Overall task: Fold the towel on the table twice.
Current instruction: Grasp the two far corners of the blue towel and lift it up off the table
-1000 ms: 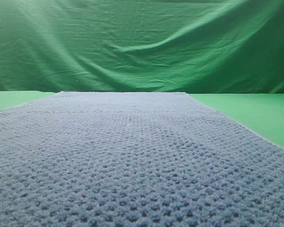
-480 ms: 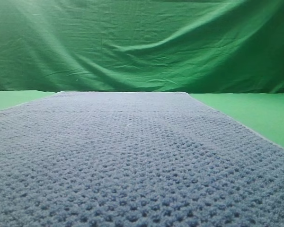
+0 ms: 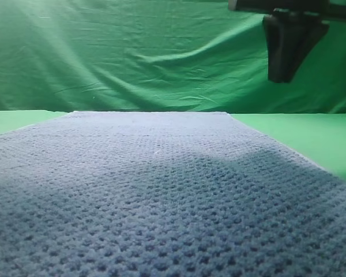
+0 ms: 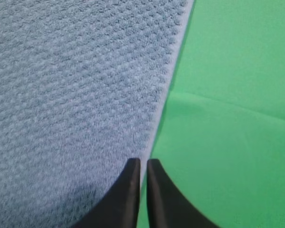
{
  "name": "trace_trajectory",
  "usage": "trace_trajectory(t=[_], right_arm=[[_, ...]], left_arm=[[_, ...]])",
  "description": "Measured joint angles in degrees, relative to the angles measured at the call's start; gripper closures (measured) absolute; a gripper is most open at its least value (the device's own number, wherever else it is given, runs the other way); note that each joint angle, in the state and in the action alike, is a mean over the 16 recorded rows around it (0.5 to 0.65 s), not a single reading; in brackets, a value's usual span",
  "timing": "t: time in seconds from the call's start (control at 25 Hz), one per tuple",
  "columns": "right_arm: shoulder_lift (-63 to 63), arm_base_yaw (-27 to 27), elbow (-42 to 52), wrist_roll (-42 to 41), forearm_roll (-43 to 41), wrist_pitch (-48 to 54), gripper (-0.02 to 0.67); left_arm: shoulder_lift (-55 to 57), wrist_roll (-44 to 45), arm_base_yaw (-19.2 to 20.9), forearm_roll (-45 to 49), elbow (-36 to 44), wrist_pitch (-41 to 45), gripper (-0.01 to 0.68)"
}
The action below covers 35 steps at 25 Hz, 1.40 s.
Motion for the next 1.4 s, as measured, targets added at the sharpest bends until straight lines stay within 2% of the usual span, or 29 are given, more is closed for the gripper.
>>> trace_trajectory(t=[0.12,0.4,0.56,0.68,0.84,1.4], right_arm=[[4.2,0.0,-2.2,0.1,0.0,-0.6,0.394],[9.8,0.0,-5.1,0.8,0.1,-2.4,0.131],[10.8,0.0,-5.5,1.2,0.1,-3.8,0.036],[11.3,0.0,-5.6,1.6,0.1,-4.7,0.006],[12.1,0.0,-5.6,1.8,0.1,-5.9,0.005],[15.7,0.0,-6.0,1.9,0.1,-7.5,0.005]], left_arm=[[3.6,1.1,0.0,-1.2,-1.7,-1.0,0.569],[9.4,1.2,0.0,-3.9,-3.7,-3.2,0.293],[11.6,0.9,0.0,-4.7,-3.9,-4.4,0.139],[13.1,0.7,0.0,-4.8,-4.0,-5.4,0.059],[14.9,0.4,0.0,-4.4,-4.1,-7.0,0.030],[20.6,0.3,0.0,-3.2,-5.7,-11.1,0.037]])
